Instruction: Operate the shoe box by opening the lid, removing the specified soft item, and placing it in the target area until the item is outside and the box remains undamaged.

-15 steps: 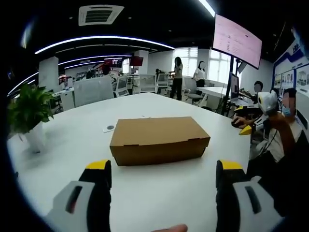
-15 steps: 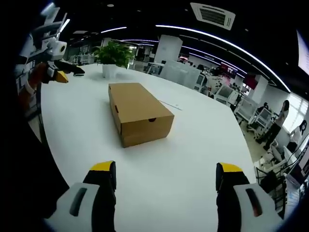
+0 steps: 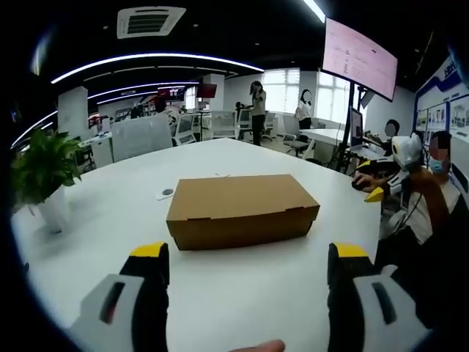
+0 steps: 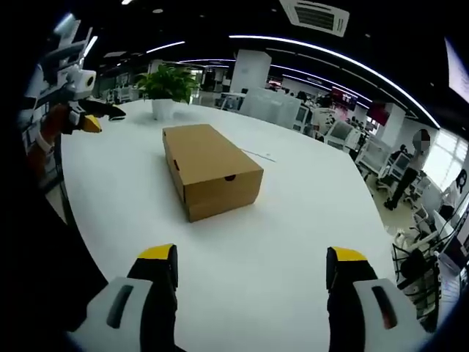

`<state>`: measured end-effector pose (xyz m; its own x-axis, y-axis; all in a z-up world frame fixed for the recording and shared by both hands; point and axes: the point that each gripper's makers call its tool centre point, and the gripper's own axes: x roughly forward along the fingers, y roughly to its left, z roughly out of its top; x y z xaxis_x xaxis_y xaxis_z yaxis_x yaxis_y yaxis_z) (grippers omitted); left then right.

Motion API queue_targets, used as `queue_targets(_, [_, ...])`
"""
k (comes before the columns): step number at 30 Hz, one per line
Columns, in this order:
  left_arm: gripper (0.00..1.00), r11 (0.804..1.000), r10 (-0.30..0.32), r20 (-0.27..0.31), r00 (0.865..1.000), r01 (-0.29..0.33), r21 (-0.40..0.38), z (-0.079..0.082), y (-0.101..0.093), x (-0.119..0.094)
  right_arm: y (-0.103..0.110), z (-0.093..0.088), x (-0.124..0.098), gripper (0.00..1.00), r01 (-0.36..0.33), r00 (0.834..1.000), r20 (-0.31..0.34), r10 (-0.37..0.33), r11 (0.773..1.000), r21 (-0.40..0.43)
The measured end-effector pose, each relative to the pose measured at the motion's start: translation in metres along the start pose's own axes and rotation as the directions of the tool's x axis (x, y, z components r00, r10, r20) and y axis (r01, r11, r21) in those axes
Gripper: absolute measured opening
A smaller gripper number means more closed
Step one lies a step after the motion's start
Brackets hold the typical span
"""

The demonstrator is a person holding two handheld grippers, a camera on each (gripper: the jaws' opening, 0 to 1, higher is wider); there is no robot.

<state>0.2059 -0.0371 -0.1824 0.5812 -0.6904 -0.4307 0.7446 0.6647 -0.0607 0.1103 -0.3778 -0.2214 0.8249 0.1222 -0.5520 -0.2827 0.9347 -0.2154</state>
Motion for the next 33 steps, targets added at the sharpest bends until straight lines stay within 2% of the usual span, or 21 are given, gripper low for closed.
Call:
queue_targets(7, [0.92,1.0,-0.002,-0.013,1.0,0.002,0.007,-0.001,0.0,0.005,0.001,-0.003,0.0,0.86,-0.008,1.0,-0.011,0.007,1.0,-0.009])
queue_targets(33, [0.91,1.0,-0.025,-0.001,1.0,0.025,0.018,0.007,0.01,0.016,0.002,0.003,0.01,0.85,-0.006,1.0,-0.023,0.006,1.0,-0.015])
